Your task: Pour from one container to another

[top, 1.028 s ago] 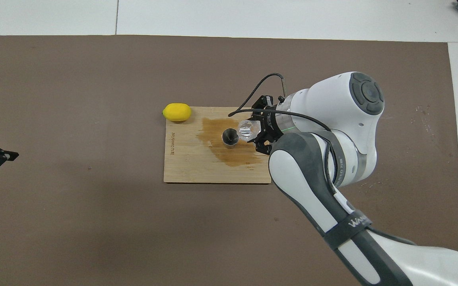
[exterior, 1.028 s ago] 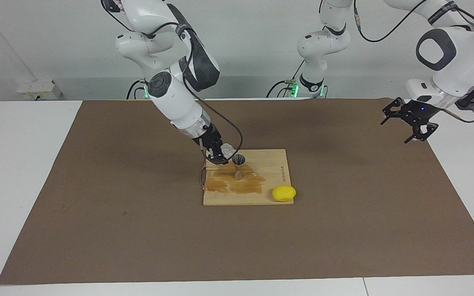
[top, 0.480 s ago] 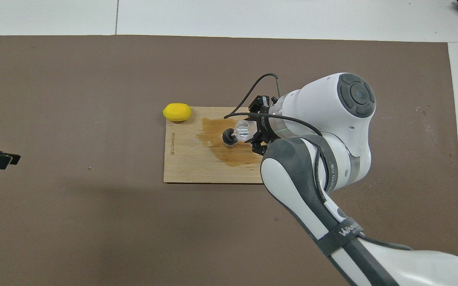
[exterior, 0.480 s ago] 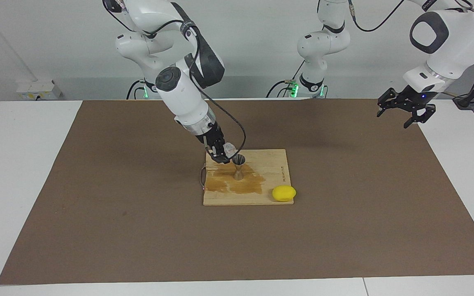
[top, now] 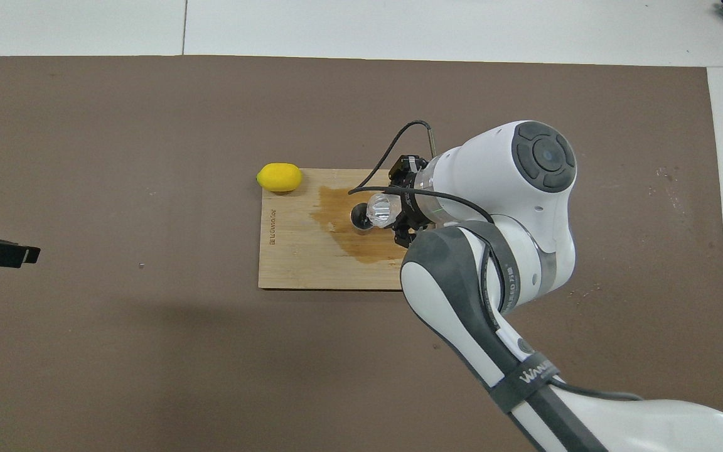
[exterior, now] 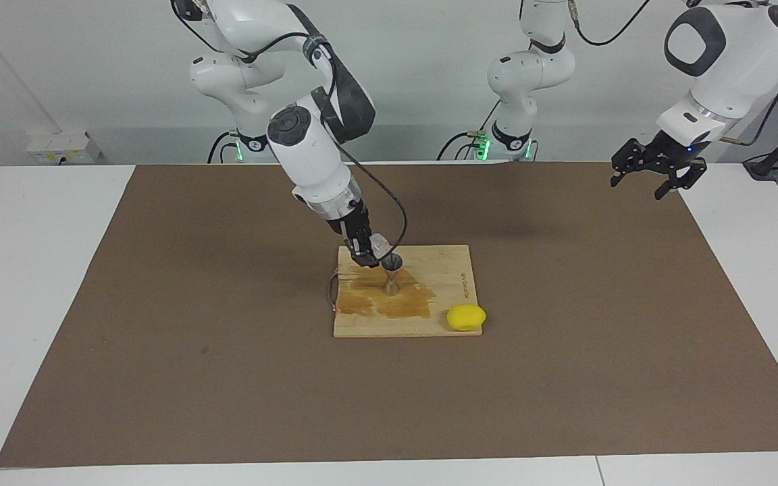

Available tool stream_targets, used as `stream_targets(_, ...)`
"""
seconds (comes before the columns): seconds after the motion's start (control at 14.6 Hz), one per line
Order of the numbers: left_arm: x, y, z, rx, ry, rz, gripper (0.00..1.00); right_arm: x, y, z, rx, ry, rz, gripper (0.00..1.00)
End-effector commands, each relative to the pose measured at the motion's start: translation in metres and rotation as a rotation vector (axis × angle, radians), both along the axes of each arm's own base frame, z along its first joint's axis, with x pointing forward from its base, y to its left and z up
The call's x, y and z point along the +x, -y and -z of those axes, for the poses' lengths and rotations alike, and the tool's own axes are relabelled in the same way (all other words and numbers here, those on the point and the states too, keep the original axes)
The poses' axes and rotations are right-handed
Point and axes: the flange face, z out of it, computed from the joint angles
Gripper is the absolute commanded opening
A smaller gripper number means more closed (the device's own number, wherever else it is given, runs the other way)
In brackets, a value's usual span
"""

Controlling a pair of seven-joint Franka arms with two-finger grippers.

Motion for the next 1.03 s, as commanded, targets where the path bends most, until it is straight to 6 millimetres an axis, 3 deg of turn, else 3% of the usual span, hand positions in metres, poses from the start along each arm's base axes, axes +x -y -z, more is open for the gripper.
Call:
stream_targets(0.0, -0.016, 0.004, -0.007, 0.022, -0.011, -0.036, 1.00, 0.004, -0.002, -0.003, -0.024, 0.002, 0.008, 0.00)
stream_targets(0.27, -0.013, -0.007, -0.023, 0.021, 0.001, -0.048, 1.00, 0.004, -0.001, -0.002, -0.040, 0.004, 0.023, 0.00)
stream_targets(0.96, -0.008, -0.002, -0.054, 0.025, 0.057, -0.039, 1.00, 0.001, -0.010, 0.002, -0.059, 0.010, 0.042, 0.00)
